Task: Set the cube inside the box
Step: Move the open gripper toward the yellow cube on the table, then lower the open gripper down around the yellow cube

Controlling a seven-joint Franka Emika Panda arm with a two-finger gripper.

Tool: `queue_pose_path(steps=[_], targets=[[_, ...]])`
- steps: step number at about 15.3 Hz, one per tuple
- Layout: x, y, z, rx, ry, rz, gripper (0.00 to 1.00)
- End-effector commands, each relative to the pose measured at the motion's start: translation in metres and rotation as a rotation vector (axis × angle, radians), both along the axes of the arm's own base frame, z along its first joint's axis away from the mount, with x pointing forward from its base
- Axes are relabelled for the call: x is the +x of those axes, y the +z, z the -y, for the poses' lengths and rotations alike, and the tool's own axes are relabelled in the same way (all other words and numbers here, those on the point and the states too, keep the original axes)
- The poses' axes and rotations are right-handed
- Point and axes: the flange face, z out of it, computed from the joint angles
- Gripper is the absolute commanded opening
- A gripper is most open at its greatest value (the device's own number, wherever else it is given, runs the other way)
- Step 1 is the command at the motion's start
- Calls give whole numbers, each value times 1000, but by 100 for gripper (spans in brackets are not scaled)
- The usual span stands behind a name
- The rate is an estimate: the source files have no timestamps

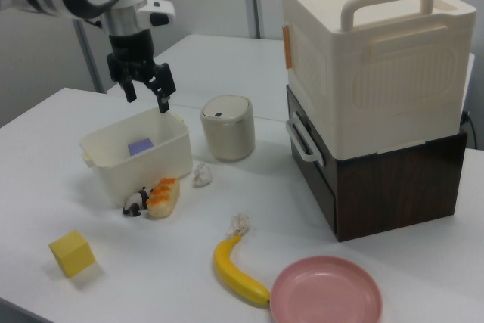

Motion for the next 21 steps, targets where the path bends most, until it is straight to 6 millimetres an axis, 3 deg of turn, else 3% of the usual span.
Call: queue_pose_path(steps=[1,3,8,10,21], targets=[[-36,-17,-28,21,-33,38,100],[-49,-29,-41,22,-16,49,100],[-64,-56,-45,16,72,20,100],[-74,-56,-46,18,69,19,100],[-124,-96,-67,32,22,31,100]])
